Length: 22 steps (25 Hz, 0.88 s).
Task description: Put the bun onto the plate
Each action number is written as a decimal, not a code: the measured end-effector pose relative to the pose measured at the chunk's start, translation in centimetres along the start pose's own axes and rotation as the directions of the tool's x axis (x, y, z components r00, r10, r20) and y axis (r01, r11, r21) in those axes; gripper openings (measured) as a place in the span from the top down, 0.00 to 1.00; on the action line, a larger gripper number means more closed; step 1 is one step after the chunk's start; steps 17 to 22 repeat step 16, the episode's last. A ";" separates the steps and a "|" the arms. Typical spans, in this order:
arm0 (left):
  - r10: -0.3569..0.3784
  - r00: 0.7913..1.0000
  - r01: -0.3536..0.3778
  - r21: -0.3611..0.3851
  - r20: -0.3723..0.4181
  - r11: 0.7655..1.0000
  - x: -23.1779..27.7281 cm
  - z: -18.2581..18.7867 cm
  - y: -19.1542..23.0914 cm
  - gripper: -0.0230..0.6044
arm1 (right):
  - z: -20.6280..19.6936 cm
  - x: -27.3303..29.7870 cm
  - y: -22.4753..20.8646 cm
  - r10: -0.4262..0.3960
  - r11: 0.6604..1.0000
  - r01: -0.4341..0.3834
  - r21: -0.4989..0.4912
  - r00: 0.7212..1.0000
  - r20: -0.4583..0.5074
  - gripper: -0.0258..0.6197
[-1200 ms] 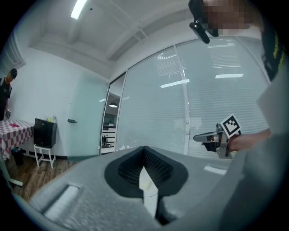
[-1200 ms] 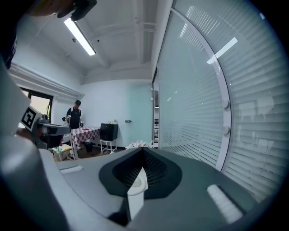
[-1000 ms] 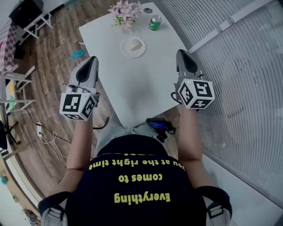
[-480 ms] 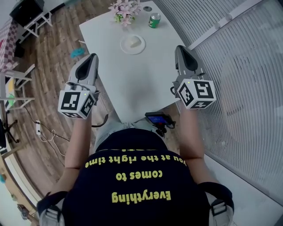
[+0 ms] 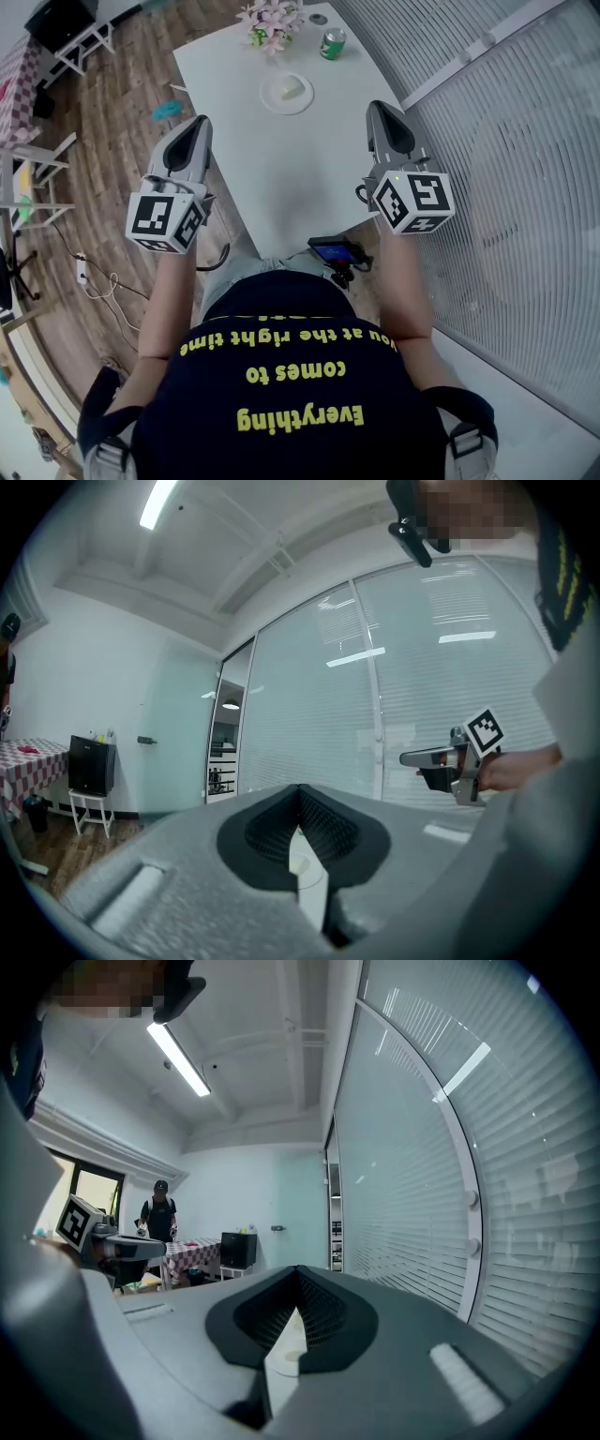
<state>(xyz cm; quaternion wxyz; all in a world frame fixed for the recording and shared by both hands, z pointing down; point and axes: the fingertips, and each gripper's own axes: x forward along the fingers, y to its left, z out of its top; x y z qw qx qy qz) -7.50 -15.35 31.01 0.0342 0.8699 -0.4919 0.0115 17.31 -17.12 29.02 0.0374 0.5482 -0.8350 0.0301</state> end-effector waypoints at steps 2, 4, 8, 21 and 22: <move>0.000 1.000 0.000 0.000 0.002 1.000 -0.1 0.0 0.1 0.97 | -0.2 -0.1 0.1 -0.003 1.000 0.003 0.000 1.000 -0.002 0.95; 0.001 1.000 -0.001 -0.002 0.004 1.000 -0.2 -0.1 0.1 0.97 | -0.3 -0.2 0.1 -0.005 1.000 0.005 0.000 1.000 -0.003 0.95; 0.003 1.000 -0.003 -0.005 0.001 1.000 -0.3 -0.4 0.3 0.97 | -0.5 -0.2 0.1 -0.007 1.000 0.007 0.001 1.000 -0.007 0.95; 0.006 1.000 -0.006 -0.007 0.001 1.000 -0.5 0.0 1.1 0.97 | -0.3 0.1 0.7 -0.007 1.000 0.008 0.002 1.000 -0.013 0.95; 0.006 1.000 -0.006 -0.007 0.001 1.000 -0.5 0.0 1.1 0.97 | -0.3 0.1 0.7 -0.007 1.000 0.008 0.002 1.000 -0.013 0.95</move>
